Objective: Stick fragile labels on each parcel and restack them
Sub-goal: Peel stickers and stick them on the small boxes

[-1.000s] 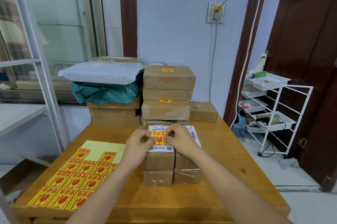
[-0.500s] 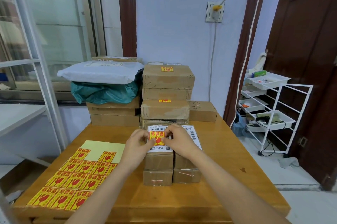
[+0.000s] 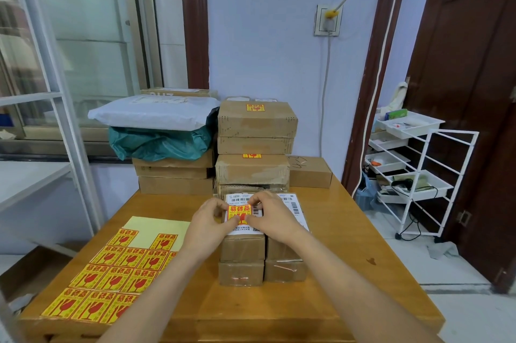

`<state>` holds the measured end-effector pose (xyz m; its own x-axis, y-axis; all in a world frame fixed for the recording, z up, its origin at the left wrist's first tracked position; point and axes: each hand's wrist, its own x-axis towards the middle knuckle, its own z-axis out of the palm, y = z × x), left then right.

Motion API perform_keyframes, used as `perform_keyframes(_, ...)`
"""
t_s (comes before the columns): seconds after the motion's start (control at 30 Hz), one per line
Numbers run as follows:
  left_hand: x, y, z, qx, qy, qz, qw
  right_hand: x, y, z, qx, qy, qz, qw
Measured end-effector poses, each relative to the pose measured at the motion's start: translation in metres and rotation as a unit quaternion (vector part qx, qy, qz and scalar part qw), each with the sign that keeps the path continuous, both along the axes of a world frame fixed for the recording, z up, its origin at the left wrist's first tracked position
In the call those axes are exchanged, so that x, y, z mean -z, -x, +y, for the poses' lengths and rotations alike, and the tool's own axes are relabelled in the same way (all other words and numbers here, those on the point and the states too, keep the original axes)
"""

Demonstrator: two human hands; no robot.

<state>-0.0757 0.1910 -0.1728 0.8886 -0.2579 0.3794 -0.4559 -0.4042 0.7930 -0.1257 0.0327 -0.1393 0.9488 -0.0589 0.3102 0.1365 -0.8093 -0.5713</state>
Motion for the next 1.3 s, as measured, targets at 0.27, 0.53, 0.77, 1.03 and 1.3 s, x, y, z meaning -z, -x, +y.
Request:
perform_keyframes(0.27,-0.012,-0.008,-0.002,-0.001,-0.035,0.009,0.999,0.001,-0.001,0.001,0.003,-0.008,0.006,1.0)
perform_keyframes(0.53,-0.014,-0.011,-0.007,-0.019,-0.037,0.001,0.999,-0.006,-0.014,0.006,0.031,0.034,0.021,0.999)
perform_keyframes(0.77,-0.016,-0.013,-0.009,-0.023,-0.04,0.005,0.999,-0.009,-0.019,0.007,0.037,0.046,0.038,0.998)
perform_keyframes(1.03,-0.015,-0.014,-0.005,-0.009,-0.021,0.008,1.0,-0.01,-0.019,0.004,0.025,0.04,0.057,0.997)
perform_keyframes(1.3,-0.012,-0.016,0.006,0.029,0.048,0.038,0.998,-0.013,-0.019,-0.002,0.016,-0.005,0.08,0.997)
